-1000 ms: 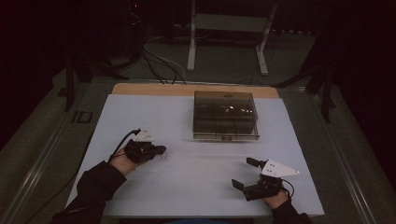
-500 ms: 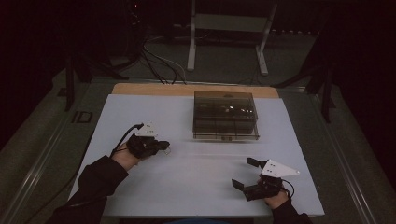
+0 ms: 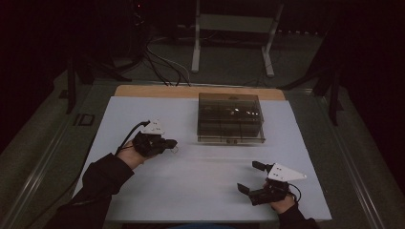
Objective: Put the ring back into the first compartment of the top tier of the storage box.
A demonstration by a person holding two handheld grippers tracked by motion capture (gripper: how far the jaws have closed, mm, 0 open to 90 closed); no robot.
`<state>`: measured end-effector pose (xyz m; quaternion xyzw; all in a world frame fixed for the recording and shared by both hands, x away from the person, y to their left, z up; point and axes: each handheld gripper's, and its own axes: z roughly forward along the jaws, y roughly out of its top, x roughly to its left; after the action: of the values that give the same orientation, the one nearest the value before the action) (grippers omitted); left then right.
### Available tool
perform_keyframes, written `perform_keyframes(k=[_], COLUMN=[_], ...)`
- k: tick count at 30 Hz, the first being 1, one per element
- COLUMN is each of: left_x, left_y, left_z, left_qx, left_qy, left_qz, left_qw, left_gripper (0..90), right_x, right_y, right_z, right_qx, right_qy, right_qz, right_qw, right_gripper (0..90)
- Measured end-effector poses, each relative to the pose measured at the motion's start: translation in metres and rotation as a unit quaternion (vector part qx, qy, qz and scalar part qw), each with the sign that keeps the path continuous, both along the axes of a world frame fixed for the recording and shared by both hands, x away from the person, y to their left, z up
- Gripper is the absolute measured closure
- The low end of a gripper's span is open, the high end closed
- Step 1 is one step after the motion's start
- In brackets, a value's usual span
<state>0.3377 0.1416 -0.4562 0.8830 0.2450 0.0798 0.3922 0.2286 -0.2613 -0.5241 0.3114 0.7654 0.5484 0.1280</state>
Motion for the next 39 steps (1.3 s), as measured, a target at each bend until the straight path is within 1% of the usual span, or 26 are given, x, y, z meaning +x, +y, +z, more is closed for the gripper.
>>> perform_keyframes(k=[1, 4, 7, 9, 19, 27, 33, 39], left_x=[0.001, 0.002, 0.003, 0.003, 0.008, 0.014, 0.016, 0.02], left_y=[0.0, -0.001, -0.003, -0.005, -0.012, -0.016, -0.02, -0.025], left_z=[0.001, 0.004, 0.007, 0.009, 0.018, 0.026, 0.028, 0.033], left_qx=[0.001, -0.007, -0.008, -0.006, -0.007, -0.021, -0.023, -0.027], left_qy=[0.0, 0.002, -0.001, -0.005, -0.009, -0.009, -0.011, -0.013], left_qz=[-0.002, 0.001, -0.001, -0.003, -0.014, -0.018, -0.02, -0.021], left_qw=[1.0, 1.0, 1.0, 1.0, 0.9998, 0.9996, 0.9995, 0.9993], left_gripper=[90.0, 90.0, 90.0, 90.0, 90.0, 90.0, 90.0, 90.0], right_x=[0.0, 0.0, 0.0, 0.0, 0.0, 0.0, 0.0, -0.001], right_y=[0.0, 0.0, 0.0, 0.0, 0.0, 0.0, 0.0, 0.0], right_z=[0.0, 0.0, 0.0, 0.0, 0.0, 0.0, 0.0, 0.0], right_qx=[0.0, 0.0, 0.0, 0.0, -0.001, -0.001, -0.001, 0.0], right_qy=[0.0, 0.0, 0.0, 0.0, 0.0, 0.0, 0.001, 0.0], right_qz=[0.0, 0.0, 0.0, 0.0, 0.0, 0.0, 0.0, 0.0], right_qw=[1.0, 1.0, 1.0, 1.0, 1.0, 1.0, 1.0, 1.0], right_gripper=[0.0, 0.0, 0.0, 0.0, 0.0, 0.0, 0.0, 0.0])
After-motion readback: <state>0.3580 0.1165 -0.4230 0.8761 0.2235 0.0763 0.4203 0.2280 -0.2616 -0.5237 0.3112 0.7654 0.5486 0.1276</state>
